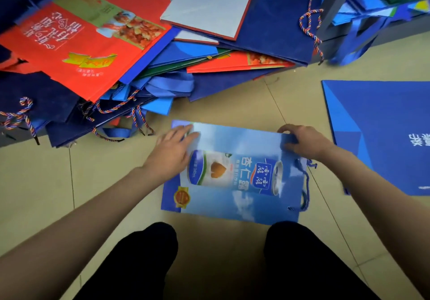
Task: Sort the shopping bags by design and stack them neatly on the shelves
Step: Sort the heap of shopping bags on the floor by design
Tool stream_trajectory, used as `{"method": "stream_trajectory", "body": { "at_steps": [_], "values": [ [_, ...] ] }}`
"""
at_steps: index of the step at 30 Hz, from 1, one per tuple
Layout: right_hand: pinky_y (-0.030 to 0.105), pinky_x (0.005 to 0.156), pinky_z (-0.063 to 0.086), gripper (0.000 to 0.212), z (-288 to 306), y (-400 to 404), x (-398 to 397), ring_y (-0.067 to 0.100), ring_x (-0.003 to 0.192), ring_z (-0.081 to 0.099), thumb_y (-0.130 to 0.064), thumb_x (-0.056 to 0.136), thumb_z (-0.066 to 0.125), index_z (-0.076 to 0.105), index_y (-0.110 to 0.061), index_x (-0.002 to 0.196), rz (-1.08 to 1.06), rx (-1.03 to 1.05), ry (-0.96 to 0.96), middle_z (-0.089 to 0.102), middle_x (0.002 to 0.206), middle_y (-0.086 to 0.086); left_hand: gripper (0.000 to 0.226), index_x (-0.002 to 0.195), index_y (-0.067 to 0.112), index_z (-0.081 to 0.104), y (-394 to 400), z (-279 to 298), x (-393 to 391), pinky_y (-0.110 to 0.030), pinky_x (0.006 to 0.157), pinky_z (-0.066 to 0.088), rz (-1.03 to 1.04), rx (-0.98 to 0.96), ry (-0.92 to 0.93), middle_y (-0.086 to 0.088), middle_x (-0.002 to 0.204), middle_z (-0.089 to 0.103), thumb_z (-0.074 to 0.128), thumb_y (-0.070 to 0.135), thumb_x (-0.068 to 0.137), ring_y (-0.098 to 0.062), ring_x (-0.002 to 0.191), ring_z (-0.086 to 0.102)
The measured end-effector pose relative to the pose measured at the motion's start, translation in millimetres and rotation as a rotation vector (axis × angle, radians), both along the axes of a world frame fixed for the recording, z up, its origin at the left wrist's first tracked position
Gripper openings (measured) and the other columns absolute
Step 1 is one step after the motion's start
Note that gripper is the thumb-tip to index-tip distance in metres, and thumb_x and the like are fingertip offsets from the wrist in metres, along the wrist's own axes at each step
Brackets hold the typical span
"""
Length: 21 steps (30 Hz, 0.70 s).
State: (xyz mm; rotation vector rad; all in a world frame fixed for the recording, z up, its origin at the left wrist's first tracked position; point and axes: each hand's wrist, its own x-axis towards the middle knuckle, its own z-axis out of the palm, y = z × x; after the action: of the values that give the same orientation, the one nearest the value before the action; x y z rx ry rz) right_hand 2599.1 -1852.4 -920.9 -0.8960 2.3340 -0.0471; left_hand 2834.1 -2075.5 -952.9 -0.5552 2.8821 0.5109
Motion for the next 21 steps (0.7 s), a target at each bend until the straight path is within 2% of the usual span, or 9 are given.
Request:
{"method": "stream_trajectory", "body": {
  "at_steps": [3, 5, 7, 9, 11, 14, 15, 18, 21],
  "values": [
    [0.045, 0.102, 0.03, 0.056, -15.7, -20.5, 24.0, 0.026, 0.123, 0.045, -0.027, 0.091, 0.056, 0.034, -0.029, 0.142, 0.101, -0.012, 0.023, 0.05, 0.133, 0.008, 0.064, 0.149, 0.02, 0.023, 5.1, -18.8, 18.7, -0.04, 0.113, 0.024, 0.065, 0.067, -0.256, -0.004, 0.158, 0.011, 0.05, 0.015, 0.09, -0.024, 0.143, 0.015],
    [0.048, 0.107, 0.02, 0.054, -24.5, -42.2, 45.6, 0.022, 0.125, 0.043, -0.025, 0.093, 0.051, 0.032, -0.033, 0.142, 0.199, -0.053, 0.076, 0.05, 0.131, 0.005, 0.067, 0.149, 0.022, 0.02, 6.9, -20.9, 28.1, -0.042, 0.113, 0.024, 0.117, 0.113, -0.303, -0.003, 0.158, 0.007, 0.051, 0.017, 0.09, -0.024, 0.143, 0.013],
    [0.044, 0.107, 0.018, 0.048, -31.6, -53.1, 55.4, 0.02, 0.124, 0.043, -0.018, 0.094, 0.047, 0.038, -0.035, 0.138, 0.244, -0.066, 0.119, 0.051, 0.127, 0.004, 0.067, 0.149, 0.024, 0.019, 6.5, -17.4, 31.6, -0.042, 0.112, 0.025, 0.148, 0.12, -0.312, 0.001, 0.159, 0.005, 0.05, 0.018, 0.091, -0.021, 0.144, 0.012],
    [0.041, 0.102, 0.023, 0.045, -36.0, -46.8, 41.7, 0.023, 0.12, 0.045, -0.015, 0.093, 0.046, 0.045, -0.034, 0.133, 0.156, -0.061, 0.123, 0.053, 0.124, 0.007, 0.066, 0.149, 0.021, 0.021, 4.5, -12.9, 29.8, -0.041, 0.111, 0.024, 0.153, 0.087, -0.253, 0.0, 0.158, 0.008, 0.05, 0.015, 0.09, -0.022, 0.143, 0.014],
    [0.043, 0.103, 0.03, 0.046, -37.8, -25.4, 13.5, 0.029, 0.117, 0.049, -0.011, 0.089, 0.047, 0.05, -0.03, 0.13, -0.012, -0.068, 0.14, 0.055, 0.123, 0.013, 0.063, 0.147, 0.016, 0.028, 1.9, -10.6, 25.0, -0.041, 0.112, 0.025, 0.159, 0.074, -0.153, -0.006, 0.157, 0.015, 0.05, 0.011, 0.088, -0.026, 0.141, 0.02],
    [0.045, 0.098, 0.037, 0.049, -24.8, 9.8, -21.3, 0.038, 0.113, 0.05, -0.003, 0.088, 0.044, 0.05, -0.024, 0.132, -0.3, -0.091, 0.163, 0.051, 0.126, 0.022, 0.061, 0.143, 0.012, 0.036, -2.1, -8.9, 18.4, -0.046, 0.109, 0.029, 0.125, 0.057, -0.054, -0.011, 0.153, 0.024, 0.051, 0.006, 0.084, -0.032, 0.135, 0.03],
    [0.046, 0.096, 0.036, 0.049, -21.4, 15.5, -23.0, 0.039, 0.113, 0.049, -0.002, 0.09, 0.042, 0.048, -0.023, 0.134, -0.339, -0.069, 0.172, 0.049, 0.126, 0.023, 0.059, 0.141, 0.01, 0.04, -3.2, -6.8, 15.9, -0.048, 0.106, 0.032, 0.104, 0.042, -0.001, -0.014, 0.151, 0.029, 0.05, 0.006, 0.083, -0.035, 0.131, 0.035],
    [0.036, 0.092, 0.035, 0.051, -22.0, 11.2, 3.5, 0.041, 0.114, 0.046, 0.004, 0.09, 0.04, 0.041, -0.01, 0.138, -0.281, -0.058, 0.026, 0.052, 0.122, 0.031, 0.058, 0.132, 0.004, 0.051, -4.4, 4.0, 8.2, -0.053, 0.094, 0.044, 0.051, -0.021, 0.15, -0.02, 0.136, 0.046, 0.035, 0.019, 0.078, -0.041, 0.113, 0.051],
    [0.027, 0.089, 0.03, 0.053, -40.9, -7.4, 41.0, 0.035, 0.116, 0.04, -0.001, 0.09, 0.044, 0.033, -0.005, 0.142, -0.25, -0.02, -0.163, 0.049, 0.125, 0.029, 0.057, 0.128, 0.004, 0.053, -6.5, 13.8, 3.2, -0.052, 0.09, 0.047, 0.016, -0.064, 0.228, -0.02, 0.131, 0.05, 0.033, 0.022, 0.078, -0.039, 0.105, 0.055]
  ]
}}
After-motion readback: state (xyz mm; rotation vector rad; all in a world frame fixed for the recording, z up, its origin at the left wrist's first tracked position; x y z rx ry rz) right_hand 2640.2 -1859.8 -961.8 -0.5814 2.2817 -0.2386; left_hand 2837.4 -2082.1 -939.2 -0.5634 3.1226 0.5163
